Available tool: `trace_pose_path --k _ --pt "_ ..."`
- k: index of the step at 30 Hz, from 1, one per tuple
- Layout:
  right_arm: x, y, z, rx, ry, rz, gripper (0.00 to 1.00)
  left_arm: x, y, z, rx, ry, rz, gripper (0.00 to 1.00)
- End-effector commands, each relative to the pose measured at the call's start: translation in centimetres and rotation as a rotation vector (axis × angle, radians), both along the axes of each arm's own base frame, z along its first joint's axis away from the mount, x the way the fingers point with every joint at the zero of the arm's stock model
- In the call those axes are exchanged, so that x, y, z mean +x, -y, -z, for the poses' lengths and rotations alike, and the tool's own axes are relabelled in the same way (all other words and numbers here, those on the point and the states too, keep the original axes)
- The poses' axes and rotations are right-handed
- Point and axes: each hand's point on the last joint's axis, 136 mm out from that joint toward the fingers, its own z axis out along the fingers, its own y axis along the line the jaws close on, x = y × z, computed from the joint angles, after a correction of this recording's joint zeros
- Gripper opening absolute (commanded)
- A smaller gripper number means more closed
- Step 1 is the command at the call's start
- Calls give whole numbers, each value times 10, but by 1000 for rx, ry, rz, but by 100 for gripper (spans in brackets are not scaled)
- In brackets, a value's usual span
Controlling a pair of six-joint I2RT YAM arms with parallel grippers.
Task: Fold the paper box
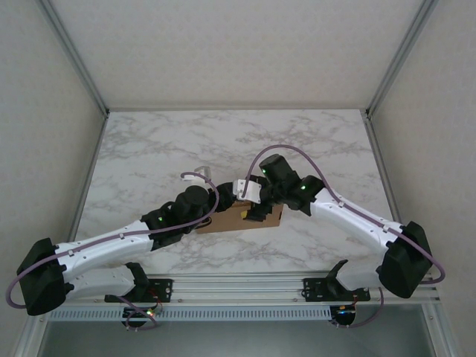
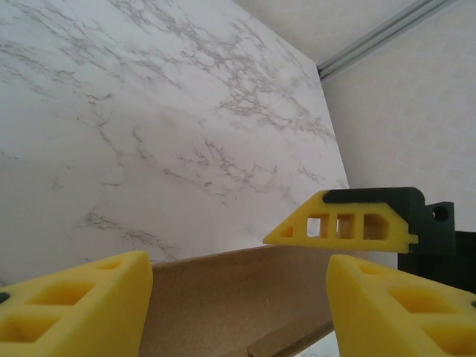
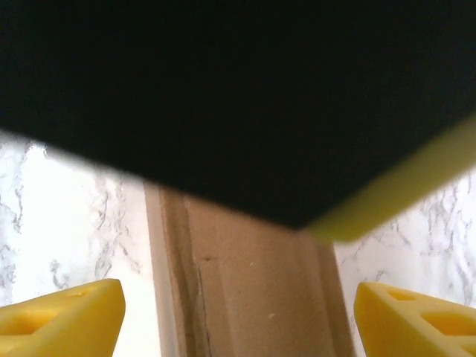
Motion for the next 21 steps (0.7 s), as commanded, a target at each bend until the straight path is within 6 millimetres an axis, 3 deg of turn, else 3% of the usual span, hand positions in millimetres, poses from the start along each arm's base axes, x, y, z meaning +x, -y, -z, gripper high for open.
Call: trace_pose_path --k 1,6,14,21 --pt "5 -5 6 -23 24 -23 80 -8 -1 20 57 -32 26 64" --pt "12 -7 4 -3 38 -12 81 -8 -1 19 55 -30 30 64" --pt "6 -7 26 -56 -66 -19 82 -10 -1 21 42 -31 32 64" --pt "5 -6 44 -85 -132 0 75 -10 -3 20 39 -26 29 64"
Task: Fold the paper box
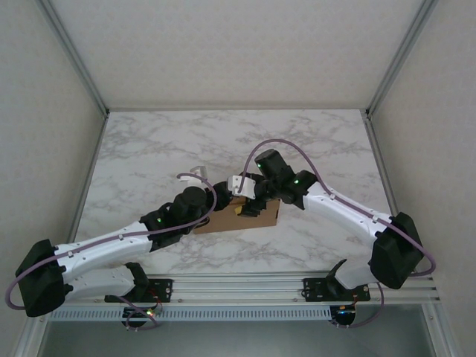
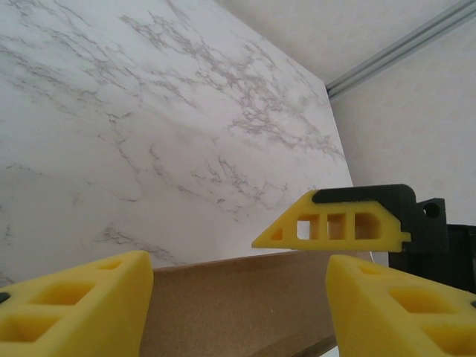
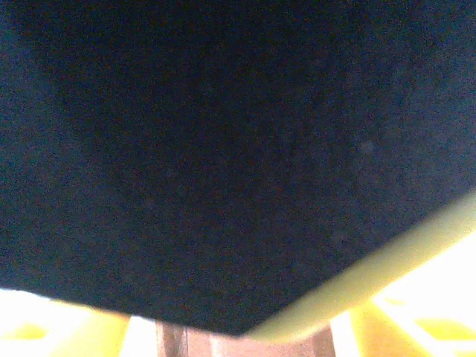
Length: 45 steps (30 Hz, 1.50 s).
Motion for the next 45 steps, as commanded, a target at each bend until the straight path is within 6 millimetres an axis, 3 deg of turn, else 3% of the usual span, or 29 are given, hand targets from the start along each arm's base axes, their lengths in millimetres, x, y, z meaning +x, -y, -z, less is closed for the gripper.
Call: trace_pose_path --k 1,12,15,17,20,24,26,29,30,31,32,33,39,45 --pt "-2 12 43 -133 -98 46 73 -15 8 18 30 -49 79 64" --pt "-10 14 39 -114 -117 39 50 -16 4 19 27 -46 67 64" --pt "-13 16 41 -106 -122 46 51 -16 3 21 29 -46 68 64" --pt "-15 15 35 -75 -125 54 59 -17 3 24 37 -48 70 64" --pt "-16 9 5 32 -133 79 67 -17 1 31 53 -57 67 64" --pt "-13 8 -66 294 -111 196 69 -18 -1 35 60 -57 66 64" --pt "-6 20 -97 406 -74 310 65 -18 -1 34 64 -53 68 64" --pt "23 67 -123 447 -85 714 51 -19 0 33 78 -46 80 64" --pt "27 88 -120 388 -104 846 42 -19 0 33 81 -44 85 64" --pt "25 102 -113 313 -125 914 23 -19 1 32 85 -42 91 64" --pt "22 112 -105 271 -140 967 13 -19 3 31 85 -41 98 64" --pt "20 120 -97 253 -171 1023 10 -19 4 31 89 -40 103 64" --pt "-5 148 -67 173 -444 1280 20 -19 12 32 126 -38 145 64" --pt "-5 153 -37 136 -694 1375 31 -20 14 39 154 -44 161 64"
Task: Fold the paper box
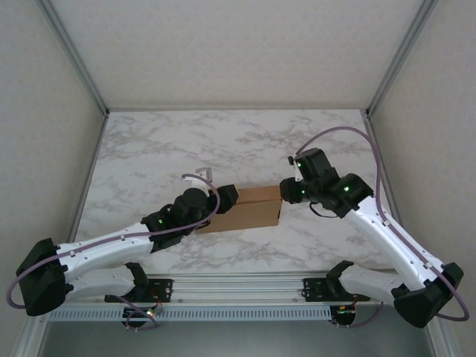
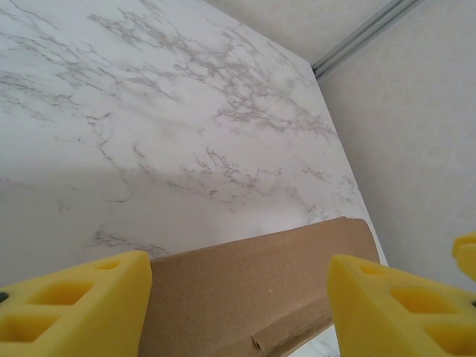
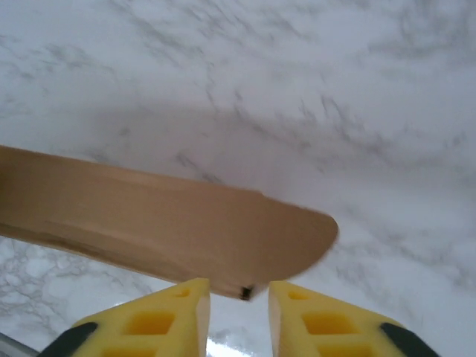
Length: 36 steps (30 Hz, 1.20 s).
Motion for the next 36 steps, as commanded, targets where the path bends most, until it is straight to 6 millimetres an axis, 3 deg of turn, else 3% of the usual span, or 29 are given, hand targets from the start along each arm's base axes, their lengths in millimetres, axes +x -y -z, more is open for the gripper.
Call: trace_pose_path --k 1,14,22,30,36 --pt "-10 4 18 54 -165 83 33 -15 2 39 106 -98 61 64" --pt "13 -17 45 130 -242 79 34 -16 3 39 121 -91 69 64" --pt "4 -37 76 273 -381 85 34 -17 7 40 119 -89 82 64" --pt "-3 -52 77 569 -513 137 31 -18 9 42 126 -81 88 64" --pt "-12 -65 69 746 -597 123 40 -19 9 45 123 -72 91 64"
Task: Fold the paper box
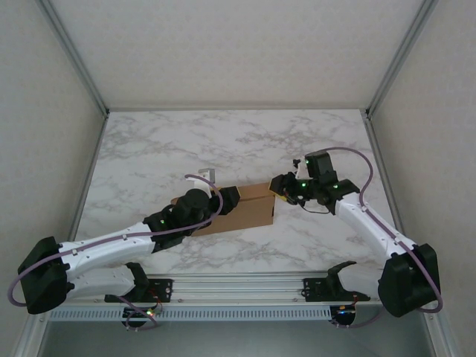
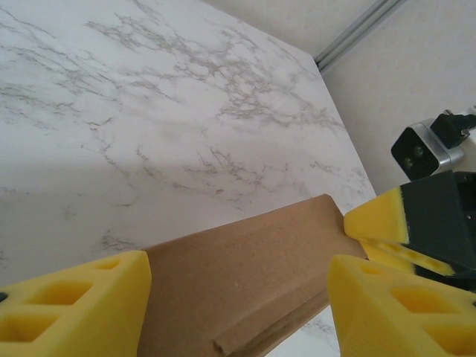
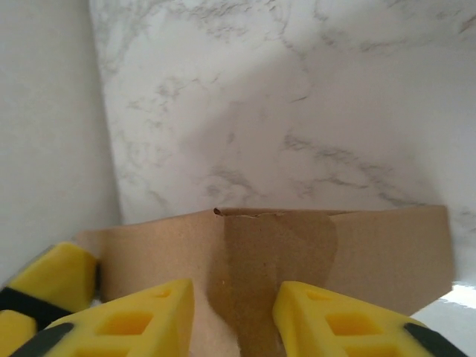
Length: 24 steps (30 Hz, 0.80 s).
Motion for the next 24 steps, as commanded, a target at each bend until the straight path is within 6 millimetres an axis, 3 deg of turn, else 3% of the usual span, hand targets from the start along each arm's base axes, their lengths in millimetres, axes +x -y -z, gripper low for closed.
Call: trace_pose_path --k 1,3,7,10,16,24 --pt "-36 -15 11 107 -188 -71 41 -17 6 43 77 -102 65 64" --pt "-35 -1 6 18 -140 -46 41 -17 8 43 74 -100 72 64" --pt "-28 51 -23 -277 48 58 43 -17 12 40 62 -94 87 64" --pt "-29 62 -45 -342 125 54 43 -19 18 37 47 -89 105 64" --pt "-37 26 -59 -167 122 -18 34 -23 34 37 15 -96 145 64" --pt "-37 -12 -50 33 35 -22 26 -24 55 29 -38 -109 182 65"
